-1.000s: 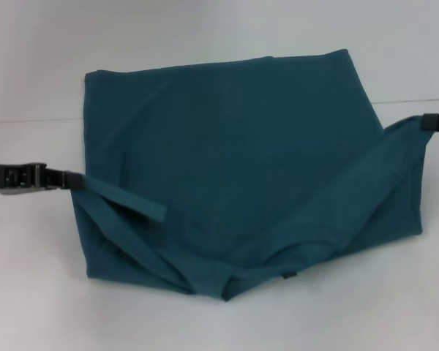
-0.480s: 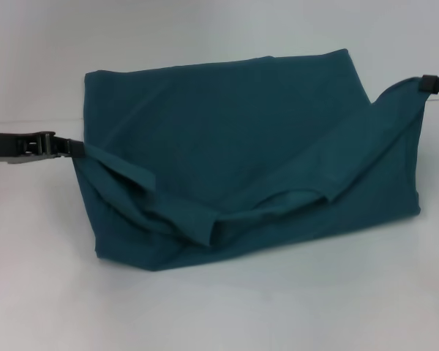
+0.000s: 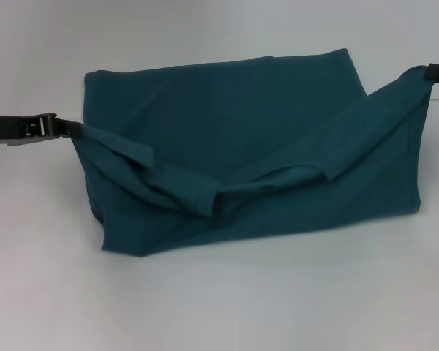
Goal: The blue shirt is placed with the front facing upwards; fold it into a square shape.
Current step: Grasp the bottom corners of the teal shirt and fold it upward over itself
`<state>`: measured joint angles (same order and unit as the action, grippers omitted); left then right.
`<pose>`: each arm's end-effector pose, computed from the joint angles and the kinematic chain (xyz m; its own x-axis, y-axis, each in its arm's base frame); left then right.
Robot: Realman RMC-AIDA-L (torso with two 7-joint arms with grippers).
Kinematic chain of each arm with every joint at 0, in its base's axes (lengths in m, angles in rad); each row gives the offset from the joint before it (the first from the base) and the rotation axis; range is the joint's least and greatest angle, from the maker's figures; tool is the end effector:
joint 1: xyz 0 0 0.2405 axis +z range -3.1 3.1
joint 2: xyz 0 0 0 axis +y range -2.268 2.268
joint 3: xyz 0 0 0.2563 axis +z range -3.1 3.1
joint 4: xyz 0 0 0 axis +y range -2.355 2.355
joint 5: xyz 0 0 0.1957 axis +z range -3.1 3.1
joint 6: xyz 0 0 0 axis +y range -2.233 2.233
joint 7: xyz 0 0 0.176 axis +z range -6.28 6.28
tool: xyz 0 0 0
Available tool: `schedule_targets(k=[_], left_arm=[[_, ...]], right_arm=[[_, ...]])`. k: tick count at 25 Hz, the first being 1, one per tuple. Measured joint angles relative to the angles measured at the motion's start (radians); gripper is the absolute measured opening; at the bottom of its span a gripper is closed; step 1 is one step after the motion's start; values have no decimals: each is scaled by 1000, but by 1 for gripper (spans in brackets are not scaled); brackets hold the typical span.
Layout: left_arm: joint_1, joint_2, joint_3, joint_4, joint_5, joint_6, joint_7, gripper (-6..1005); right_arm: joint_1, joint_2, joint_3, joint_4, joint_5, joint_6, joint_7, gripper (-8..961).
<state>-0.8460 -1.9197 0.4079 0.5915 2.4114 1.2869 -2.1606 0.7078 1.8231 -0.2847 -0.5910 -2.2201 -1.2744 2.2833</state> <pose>-0.2397 0.4459 0.0451 0.4331 0.7354 0.5211 0.8990 -0.3944 -0.1906 0.2904 0.4375 0.1241 0.1199 -0.6325 -0.7652 -0.9877 -0.1538 -0.0276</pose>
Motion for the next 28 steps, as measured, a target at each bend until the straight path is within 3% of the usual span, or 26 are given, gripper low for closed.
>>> schedule_targets(k=[14,21,24,28], left_arm=[[-19,1,-3,-21,-7,-82,26,12],[-43,-1,1,-64,-30,-140,69,11],[-54,-25,1,-85,-36,-189,132,12],[-62,-84,49,-86,-38,-315,171,61]], right_arm=[[28,3,-2,22,10,97,0,87],[55,14,-18,59,11,165,-3,114],[69,24,-40,106,11,230,-7,125],[83,61,-111,128,11,329,-21,140]])
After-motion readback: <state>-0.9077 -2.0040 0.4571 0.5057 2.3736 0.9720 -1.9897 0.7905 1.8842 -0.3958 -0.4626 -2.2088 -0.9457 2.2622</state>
